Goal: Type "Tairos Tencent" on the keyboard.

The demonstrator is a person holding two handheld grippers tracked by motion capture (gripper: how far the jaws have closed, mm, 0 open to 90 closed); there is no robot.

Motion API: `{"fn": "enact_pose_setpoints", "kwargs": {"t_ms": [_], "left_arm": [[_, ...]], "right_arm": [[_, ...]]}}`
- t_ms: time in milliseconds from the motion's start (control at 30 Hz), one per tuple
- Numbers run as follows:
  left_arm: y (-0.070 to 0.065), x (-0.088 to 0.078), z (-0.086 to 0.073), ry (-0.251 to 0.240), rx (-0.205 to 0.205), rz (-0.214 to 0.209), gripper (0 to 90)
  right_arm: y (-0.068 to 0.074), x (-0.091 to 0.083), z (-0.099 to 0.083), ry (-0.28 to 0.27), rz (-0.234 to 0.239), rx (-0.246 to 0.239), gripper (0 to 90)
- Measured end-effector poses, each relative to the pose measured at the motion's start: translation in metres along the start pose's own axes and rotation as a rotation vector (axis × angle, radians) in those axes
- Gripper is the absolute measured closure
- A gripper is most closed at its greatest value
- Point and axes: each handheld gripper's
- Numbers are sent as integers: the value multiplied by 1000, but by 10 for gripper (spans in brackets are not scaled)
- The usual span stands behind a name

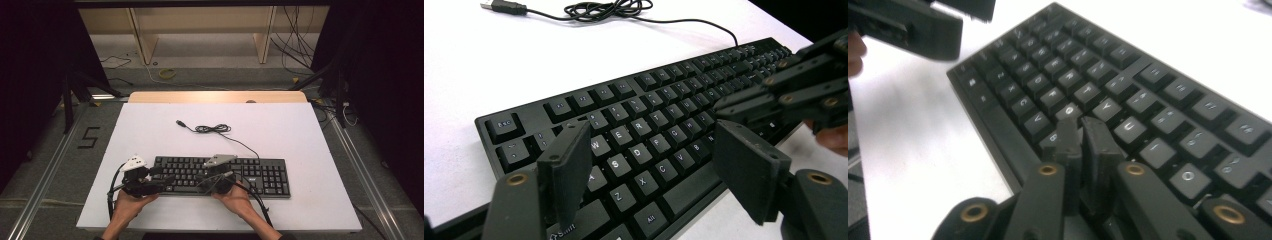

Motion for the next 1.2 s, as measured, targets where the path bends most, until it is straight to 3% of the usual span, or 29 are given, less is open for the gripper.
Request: {"fn": "enact_pose_setpoints", "kwargs": {"t_ms": [300, 533, 900, 1200], "left_arm": [[-2, 2, 0, 5, 8, -9, 332], [-5, 4, 0, 11, 17, -22, 372], [-9, 9, 0, 32, 32, -52, 501], [-13, 14, -1, 59, 46, -69, 637]], "right_arm": [[-6, -13, 2, -39, 9, 32, 755], [-10, -23, 3, -60, 15, 52, 582], [-11, -34, 3, -92, 20, 55, 452], [-11, -41, 2, -111, 14, 49, 403]]}}
Point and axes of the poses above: each handheld gripper's, and its own axes: x roughly forward along the jaws, z roughly out of its top, y roughly to its left, and after that the axes turned 15 degrees about -y, right-handed
